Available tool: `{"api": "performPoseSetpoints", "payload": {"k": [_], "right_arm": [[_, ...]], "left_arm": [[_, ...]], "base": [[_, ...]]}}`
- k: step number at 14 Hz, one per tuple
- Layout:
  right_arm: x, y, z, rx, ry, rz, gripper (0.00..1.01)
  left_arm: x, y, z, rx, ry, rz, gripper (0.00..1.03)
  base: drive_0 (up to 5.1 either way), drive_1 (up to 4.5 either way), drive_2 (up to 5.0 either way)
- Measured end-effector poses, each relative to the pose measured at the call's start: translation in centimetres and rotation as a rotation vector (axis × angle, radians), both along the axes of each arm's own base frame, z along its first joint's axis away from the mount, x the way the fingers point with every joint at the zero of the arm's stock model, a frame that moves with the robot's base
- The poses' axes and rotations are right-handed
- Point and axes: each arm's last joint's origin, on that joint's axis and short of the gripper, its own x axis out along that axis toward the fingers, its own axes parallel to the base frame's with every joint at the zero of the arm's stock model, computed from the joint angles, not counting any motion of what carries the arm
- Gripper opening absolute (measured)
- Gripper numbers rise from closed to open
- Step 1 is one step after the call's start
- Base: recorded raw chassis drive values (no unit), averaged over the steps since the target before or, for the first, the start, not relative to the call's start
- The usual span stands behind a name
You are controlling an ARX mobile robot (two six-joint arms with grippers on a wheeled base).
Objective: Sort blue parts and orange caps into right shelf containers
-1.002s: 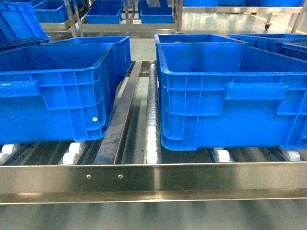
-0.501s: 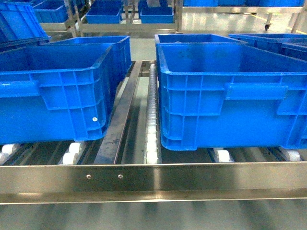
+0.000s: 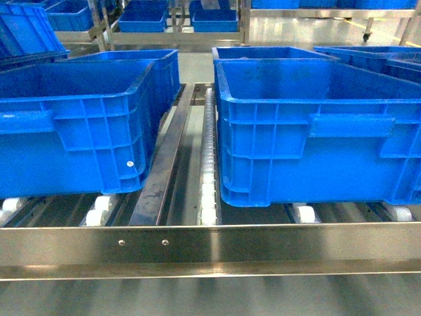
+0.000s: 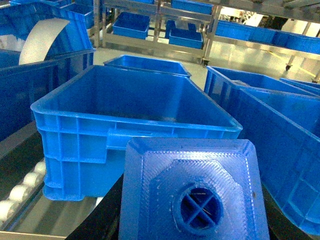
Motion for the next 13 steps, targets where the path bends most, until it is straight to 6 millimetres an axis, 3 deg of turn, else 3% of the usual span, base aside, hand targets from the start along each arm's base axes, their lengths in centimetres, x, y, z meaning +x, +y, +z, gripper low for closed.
{"api": "performPoseSetpoints", "payload": {"k": [5,8,9,11,12,13], "right_arm": [[0.0,0.0,0.0,0.0,0.0,0.0,0.44],[1.0,0.6,1.5,-0.031,-0.116,0.23,0.44],[2.1,1.0,2.5,-0.025,-0.132,0.263,0.44],[6.5,1.9,4.4,-0.029,-0.217,0.258,0.44],[10.0,2.7,4.8,-0.003,-0.194,0.282,0.44],[14.0,3.9,4.8,-0.015,-0.194,0.281,0.52]], "left_arm": [[0.0,0.0,0.0,0.0,0.0,0.0,0.44],[0.0,0.0,0.0,0.0,0.0,0.0,0.44],[0.0,0.0,0.0,0.0,-0.001,0.0,0.44],[0.0,0.0,0.0,0.0,-0.001,0.0,0.44],[0.0,0.0,0.0,0.0,-0.001,0.0,0.44],[0.0,0.0,0.0,0.0,-0.001,0.0,0.44]], "base": [[0.0,0.0,0.0],[0.0,0.0,0.0],[0.0,0.0,0.0],[0.0,0.0,0.0],[0.0,0.0,0.0],[0.0,0.0,0.0]]}}
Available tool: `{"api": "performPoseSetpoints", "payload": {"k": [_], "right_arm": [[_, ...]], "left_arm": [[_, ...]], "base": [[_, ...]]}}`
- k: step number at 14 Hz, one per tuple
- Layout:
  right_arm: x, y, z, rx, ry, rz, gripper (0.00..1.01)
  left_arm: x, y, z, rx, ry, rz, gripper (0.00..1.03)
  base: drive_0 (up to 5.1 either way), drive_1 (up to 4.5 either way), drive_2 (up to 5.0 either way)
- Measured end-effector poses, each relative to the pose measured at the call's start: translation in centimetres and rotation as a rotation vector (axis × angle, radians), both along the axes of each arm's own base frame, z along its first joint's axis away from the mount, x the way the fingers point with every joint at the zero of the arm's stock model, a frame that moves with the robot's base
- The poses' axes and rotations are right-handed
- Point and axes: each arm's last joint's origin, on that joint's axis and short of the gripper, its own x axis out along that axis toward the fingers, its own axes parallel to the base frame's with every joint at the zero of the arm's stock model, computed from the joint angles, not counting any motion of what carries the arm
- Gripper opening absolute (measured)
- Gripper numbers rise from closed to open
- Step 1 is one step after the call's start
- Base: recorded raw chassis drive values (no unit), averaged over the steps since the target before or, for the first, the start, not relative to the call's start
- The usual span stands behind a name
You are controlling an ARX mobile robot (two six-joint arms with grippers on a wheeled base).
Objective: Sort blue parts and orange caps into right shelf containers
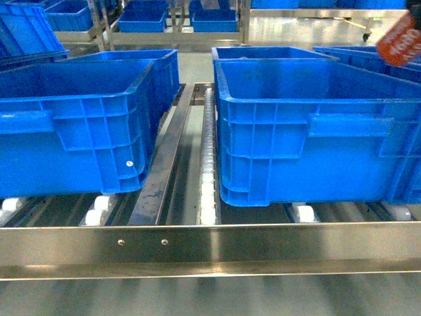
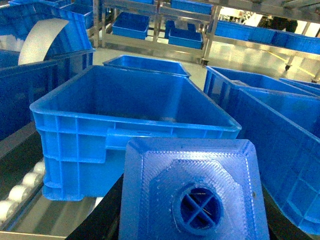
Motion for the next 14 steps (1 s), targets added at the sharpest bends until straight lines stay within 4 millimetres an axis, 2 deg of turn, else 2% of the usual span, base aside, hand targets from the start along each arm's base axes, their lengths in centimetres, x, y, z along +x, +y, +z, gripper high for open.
{"api": "performPoseSetpoints", "payload": {"k": [1,2,3,4,5,6,7,8,9,10,11,12,13,14], "right_arm": [[3.5,0.6,-0.5,-0.008,0.03,-0.009,0.65],[3.9,0.5,-1.2,0.001,0.037,-0.004,0.77],[0.9,-0.8,-0.8,0.033,0.015,0.0,0.92],[-2.5,-2.2,0.8,0.061,-0.034,-0.01,1.0],[-5.7,-3.3,1.9,0.065,-0.085,-0.027,0.97],[-8.1,-3.6,1.2,0.066,-0.066,-0.031,0.98],[-9.4,-3.6,-0.7,0.058,-0.01,-0.029,0.98],[-10.0,-3.8,-2.1,0.047,0.055,-0.039,0.98],[-10.4,-3.9,-1.8,0.029,0.038,-0.03,0.98],[-10.6,-3.9,-1.0,0.018,-0.006,-0.029,0.98],[-10.7,-3.9,-0.8,0.01,-0.015,-0.026,0.98],[-10.6,-3.9,-1.0,0.008,-0.001,-0.025,0.98],[-10.6,-3.9,-1.0,0.008,-0.001,-0.027,0.98],[-10.6,-3.9,-1.0,0.008,-0.004,-0.026,0.98]], "left_arm": [[0.0,0.0,0.0,0.0,0.0,0.0,0.44],[0.0,0.0,0.0,0.0,0.0,0.0,0.44],[0.0,0.0,0.0,0.0,0.0,0.0,0.44],[0.0,0.0,-0.1,0.008,0.019,0.014,0.44],[0.5,-0.5,0.2,0.098,0.156,0.141,0.44],[1.9,-0.5,1.7,0.191,0.162,0.217,0.44],[3.8,-0.5,4.0,0.239,0.091,0.232,0.44],[5.8,-0.6,6.1,0.273,0.011,0.229,0.44],[8.3,-0.6,7.6,0.29,-0.041,0.216,0.44],[11.4,-0.5,8.2,0.293,-0.034,0.186,0.44],[15.0,-0.1,8.1,0.298,-0.047,0.181,0.55],[16.2,0.0,6.9,0.314,-0.009,0.191,0.68],[14.4,-0.3,4.9,0.316,0.063,0.162,0.8],[11.6,-0.9,4.8,0.316,0.054,0.141,0.93]], "base": [[0.0,0.0,0.0],[0.0,0.0,0.0],[0.0,0.0,0.0],[0.0,0.0,0.0],[0.0,0.0,0.0],[0.0,0.0,0.0],[0.0,0.0,0.0],[0.0,0.0,0.0],[0.0,0.0,0.0],[0.0,0.0,0.0],[0.0,0.0,0.0],[0.0,0.0,0.0],[0.0,0.0,0.0],[0.0,0.0,0.0]]}}
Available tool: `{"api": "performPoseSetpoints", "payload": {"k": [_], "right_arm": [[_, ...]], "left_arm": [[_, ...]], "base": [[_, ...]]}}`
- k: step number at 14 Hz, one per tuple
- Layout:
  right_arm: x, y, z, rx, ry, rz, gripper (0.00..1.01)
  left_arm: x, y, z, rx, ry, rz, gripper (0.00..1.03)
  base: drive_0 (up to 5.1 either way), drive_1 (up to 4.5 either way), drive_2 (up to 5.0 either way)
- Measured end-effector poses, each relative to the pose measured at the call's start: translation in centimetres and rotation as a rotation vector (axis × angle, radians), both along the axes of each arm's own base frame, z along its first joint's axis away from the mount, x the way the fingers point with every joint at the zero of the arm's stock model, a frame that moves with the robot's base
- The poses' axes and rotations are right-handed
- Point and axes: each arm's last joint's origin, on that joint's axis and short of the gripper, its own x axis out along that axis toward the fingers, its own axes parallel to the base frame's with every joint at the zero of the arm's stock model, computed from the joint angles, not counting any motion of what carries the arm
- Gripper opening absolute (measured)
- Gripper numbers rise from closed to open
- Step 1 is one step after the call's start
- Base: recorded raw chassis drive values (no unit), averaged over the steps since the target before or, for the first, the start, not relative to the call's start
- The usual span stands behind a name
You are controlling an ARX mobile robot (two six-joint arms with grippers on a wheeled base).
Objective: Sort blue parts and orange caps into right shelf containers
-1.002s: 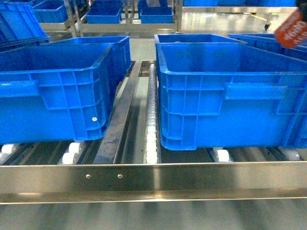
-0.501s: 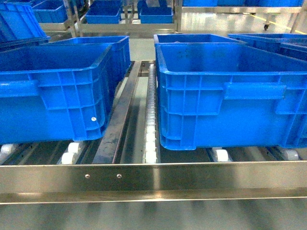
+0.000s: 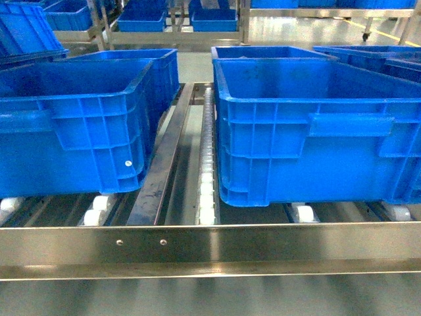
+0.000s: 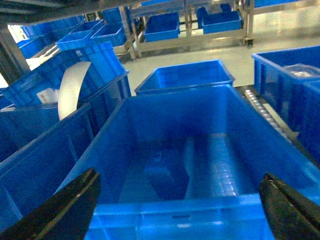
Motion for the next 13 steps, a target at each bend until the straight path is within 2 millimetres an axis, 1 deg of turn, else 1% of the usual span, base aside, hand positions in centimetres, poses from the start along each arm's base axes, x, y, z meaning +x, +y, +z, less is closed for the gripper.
{"api": "performPoseSetpoints", "payload": {"k": [1,3,4,5,8,9,10,11,12,13], "right_arm": [[0.0,0.0,0.0,0.0,0.0,0.001,0.98],[0.0,0.0,0.0,0.0,0.001,0.0,0.98],[0.0,0.0,0.0,0.008,0.003,-0.026,0.95],[-0.2,0.2,0.0,0.02,-0.002,-0.075,0.9],[-1.5,0.4,-0.6,0.042,-0.001,-0.146,0.78],[-2.5,0.6,-1.1,0.05,0.0,-0.154,0.69],[-4.0,0.9,-2.1,0.056,0.012,-0.165,0.5],[-5.5,1.9,-2.8,0.06,0.014,-0.164,0.31],[-6.7,2.1,-3.2,0.061,0.009,-0.157,0.12],[-9.5,1.9,-4.4,0.064,0.015,-0.166,0.02]], "left_arm": [[-2.7,-0.1,0.9,-0.015,-0.035,0.005,1.0],[-5.4,0.4,1.2,-0.056,-0.079,0.047,0.97],[-6.5,0.5,0.8,-0.083,-0.068,0.029,0.94],[-7.3,0.6,0.3,-0.11,-0.062,-0.007,0.89],[-8.4,0.4,-0.9,-0.147,-0.056,-0.114,0.76],[-8.9,0.1,-1.7,-0.163,-0.045,-0.166,0.67],[-9.8,-0.1,-3.6,-0.175,-0.008,-0.182,0.49],[-10.8,0.1,-4.1,-0.186,-0.035,-0.171,0.29],[-11.6,0.0,-4.7,-0.186,-0.043,-0.176,0.11],[-13.4,0.0,-6.5,-0.19,-0.037,-0.176,0.02]], "base": [[0.0,0.0,0.0],[0.0,0.0,0.0],[0.0,0.0,0.0],[0.0,0.0,0.0],[0.0,0.0,0.0],[0.0,0.0,0.0],[0.0,0.0,0.0],[0.0,0.0,0.0],[0.0,0.0,0.0],[0.0,0.0,0.0]]}}
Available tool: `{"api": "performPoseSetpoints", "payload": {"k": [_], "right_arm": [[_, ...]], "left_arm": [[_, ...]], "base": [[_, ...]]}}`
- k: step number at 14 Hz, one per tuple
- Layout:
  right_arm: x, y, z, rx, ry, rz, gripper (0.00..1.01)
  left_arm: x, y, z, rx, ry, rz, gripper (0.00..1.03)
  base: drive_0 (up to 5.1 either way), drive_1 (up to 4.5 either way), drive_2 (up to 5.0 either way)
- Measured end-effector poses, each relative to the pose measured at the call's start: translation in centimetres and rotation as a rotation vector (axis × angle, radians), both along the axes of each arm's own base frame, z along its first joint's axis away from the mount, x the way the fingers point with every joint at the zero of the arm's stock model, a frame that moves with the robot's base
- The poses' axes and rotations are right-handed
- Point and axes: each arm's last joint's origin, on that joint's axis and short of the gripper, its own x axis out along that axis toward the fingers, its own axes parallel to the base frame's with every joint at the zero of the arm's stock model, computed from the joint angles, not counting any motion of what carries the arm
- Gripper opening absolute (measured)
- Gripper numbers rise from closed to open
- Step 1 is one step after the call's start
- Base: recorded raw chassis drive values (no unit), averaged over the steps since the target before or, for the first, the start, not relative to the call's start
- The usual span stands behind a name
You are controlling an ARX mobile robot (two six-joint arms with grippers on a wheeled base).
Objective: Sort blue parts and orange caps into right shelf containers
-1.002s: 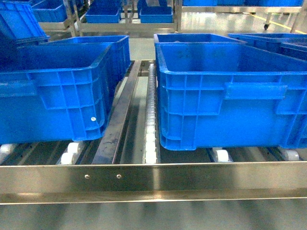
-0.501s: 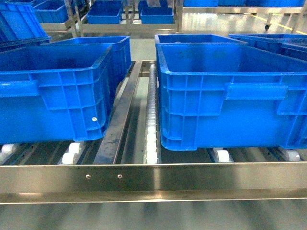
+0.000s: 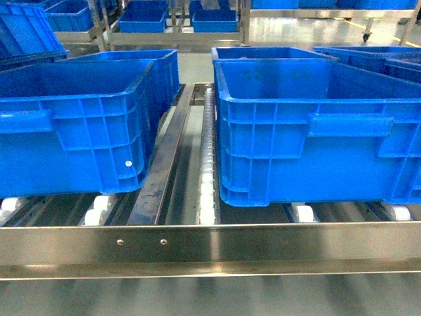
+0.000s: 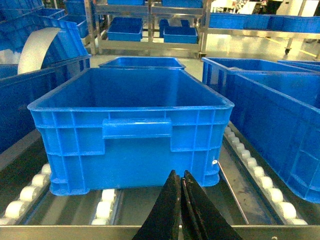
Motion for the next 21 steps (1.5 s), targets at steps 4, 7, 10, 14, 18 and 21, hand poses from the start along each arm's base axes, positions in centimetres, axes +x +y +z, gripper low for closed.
{"api": "performPoseSetpoints", "payload": {"k": [4,7,10,14,18,21], "right_arm": [[-1.8,0.0,-1.1,0.0,-0.018,0.0,0.02],[-2.9,0.0,-1.0,0.003,-0.021,0.0,0.02],[-3.8,0.0,-0.8,0.004,-0.023,0.0,0.02],[-4.5,0.0,-0.8,0.004,-0.024,0.0,0.02],[-4.9,0.0,-0.8,0.007,-0.024,0.0,0.02],[-5.3,0.0,-0.8,0.007,-0.021,0.0,0.02]], "left_arm": [[-1.2,0.0,-0.9,0.0,0.005,0.0,0.02],[-1.8,0.0,-1.7,0.0,-0.009,0.002,0.02],[-2.4,0.0,-1.5,0.0,-0.021,0.0,0.02],[-2.9,0.0,-1.6,0.0,-0.019,0.0,0.02],[-3.2,0.0,-1.6,0.0,-0.019,0.0,0.02],[-4.2,0.0,-2.0,0.0,0.0,0.0,0.02]], "base": [[0.0,0.0,0.0],[0.0,0.0,0.0],[0.0,0.0,0.0],[0.0,0.0,0.0],[0.0,0.0,0.0],[0.0,0.0,0.0]]}}
